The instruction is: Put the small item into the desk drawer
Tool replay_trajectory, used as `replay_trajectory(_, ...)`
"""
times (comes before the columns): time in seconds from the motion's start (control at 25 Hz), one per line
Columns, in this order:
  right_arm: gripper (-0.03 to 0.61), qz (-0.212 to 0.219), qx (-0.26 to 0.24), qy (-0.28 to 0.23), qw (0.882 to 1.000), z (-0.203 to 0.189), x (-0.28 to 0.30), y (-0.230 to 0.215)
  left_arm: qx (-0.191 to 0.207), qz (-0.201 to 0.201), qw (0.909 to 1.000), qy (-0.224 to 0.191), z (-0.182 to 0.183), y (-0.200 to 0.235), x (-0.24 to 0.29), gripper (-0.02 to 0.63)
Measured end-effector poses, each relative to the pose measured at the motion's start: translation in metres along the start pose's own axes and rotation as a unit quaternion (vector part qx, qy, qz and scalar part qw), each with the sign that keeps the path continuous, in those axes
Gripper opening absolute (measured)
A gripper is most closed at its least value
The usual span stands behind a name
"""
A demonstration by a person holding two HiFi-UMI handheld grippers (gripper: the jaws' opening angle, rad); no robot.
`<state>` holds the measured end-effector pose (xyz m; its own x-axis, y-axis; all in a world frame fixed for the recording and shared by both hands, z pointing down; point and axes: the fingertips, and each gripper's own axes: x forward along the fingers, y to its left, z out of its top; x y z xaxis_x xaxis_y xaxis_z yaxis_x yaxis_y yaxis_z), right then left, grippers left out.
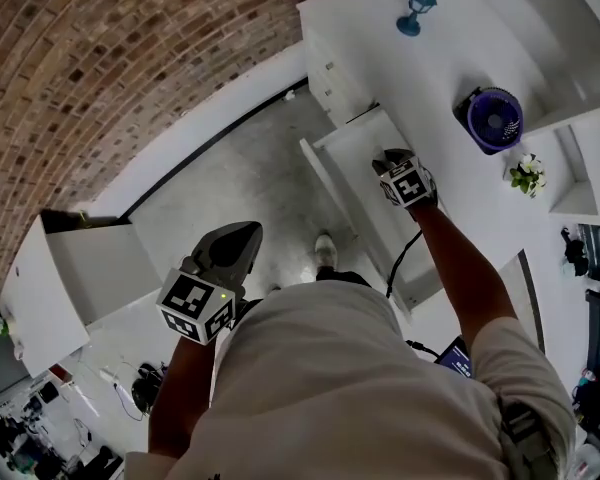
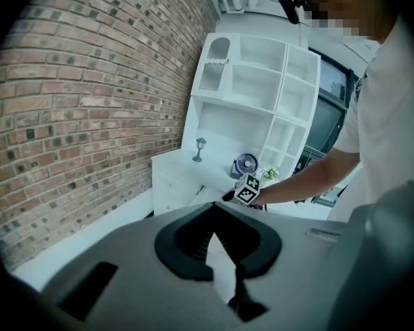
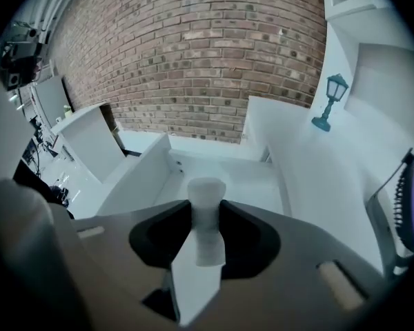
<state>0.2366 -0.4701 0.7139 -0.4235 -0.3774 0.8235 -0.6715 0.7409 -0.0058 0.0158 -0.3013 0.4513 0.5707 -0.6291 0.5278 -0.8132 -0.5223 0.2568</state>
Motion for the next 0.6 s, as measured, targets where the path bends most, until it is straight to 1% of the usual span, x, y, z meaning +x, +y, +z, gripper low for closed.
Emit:
replay_trajectory(0.12, 0.137, 0.001, 0.002, 0.02, 1.0, -0.004, 0.028, -0.001, -0.013, 0.017, 0.9997, 0.01, -0.005, 0.008, -0.003, 0.005)
replay_trajectory(0.28, 0.137, 0.002, 0.021, 0.048, 0.999, -0.015, 0.059, -0.004, -0.024, 0.036, 0.9987, 0.025, -0.014, 0.017, -0.006, 0.005)
replay_trajectory(0.48, 0.137, 0.009, 0.045, 0.072, 0.996, -0.023, 0.081, -0.006, -0.038, 0.052, 0.9972, 0.036, -0.02, 0.028, -0.006, 0.005)
replay_trajectory(0.6, 0.137, 0.005, 0.045, 0.082, 0.996, -0.028, 0.092, -0.011, -0.042, 0.058, 0.9967, 0.038, -0.02, 0.032, -0.002, 0.005)
